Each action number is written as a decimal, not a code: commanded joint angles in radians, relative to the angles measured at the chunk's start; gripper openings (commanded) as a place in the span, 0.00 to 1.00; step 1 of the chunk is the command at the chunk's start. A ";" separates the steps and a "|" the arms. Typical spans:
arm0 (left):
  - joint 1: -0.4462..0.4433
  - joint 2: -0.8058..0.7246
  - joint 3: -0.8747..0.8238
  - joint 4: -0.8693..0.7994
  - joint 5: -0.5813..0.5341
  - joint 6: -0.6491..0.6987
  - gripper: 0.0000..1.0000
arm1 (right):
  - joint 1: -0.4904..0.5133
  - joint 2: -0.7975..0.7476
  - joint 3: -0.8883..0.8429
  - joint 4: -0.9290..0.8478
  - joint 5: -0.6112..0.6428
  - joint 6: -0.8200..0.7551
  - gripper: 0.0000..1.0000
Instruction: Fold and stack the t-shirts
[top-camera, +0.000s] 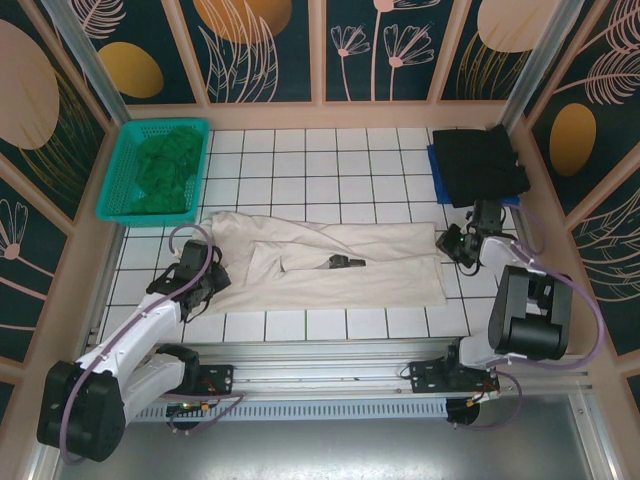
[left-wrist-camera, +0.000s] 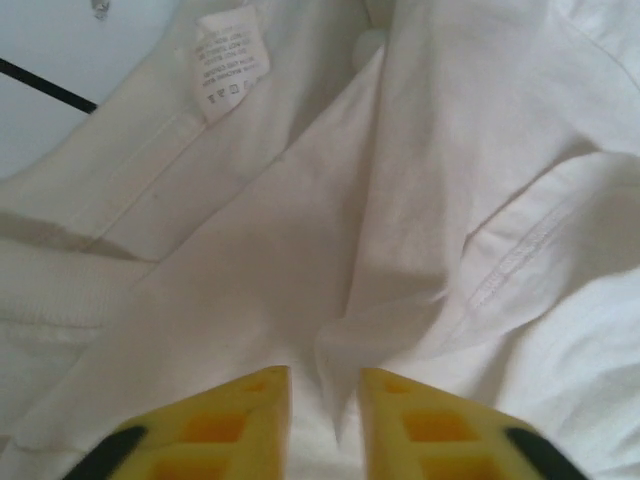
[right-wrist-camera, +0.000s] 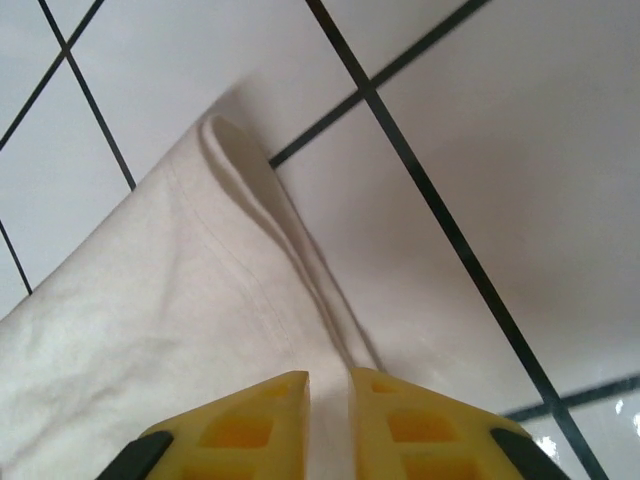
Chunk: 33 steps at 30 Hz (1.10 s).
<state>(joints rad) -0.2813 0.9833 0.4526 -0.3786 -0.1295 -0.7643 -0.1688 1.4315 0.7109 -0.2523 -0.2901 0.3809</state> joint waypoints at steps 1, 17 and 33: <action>0.004 0.015 0.035 -0.001 -0.017 -0.024 0.36 | -0.003 -0.053 -0.036 -0.037 -0.004 0.027 0.22; -0.116 0.516 0.412 0.155 0.177 0.213 0.49 | 0.050 -0.002 -0.032 0.011 0.024 0.067 0.24; -0.162 0.408 0.272 0.125 0.191 0.156 0.00 | 0.385 -0.023 0.152 -0.041 0.180 0.125 0.27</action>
<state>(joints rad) -0.4328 1.4406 0.7193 -0.2390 0.0669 -0.5949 0.1593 1.3510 0.8555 -0.3248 -0.1200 0.4747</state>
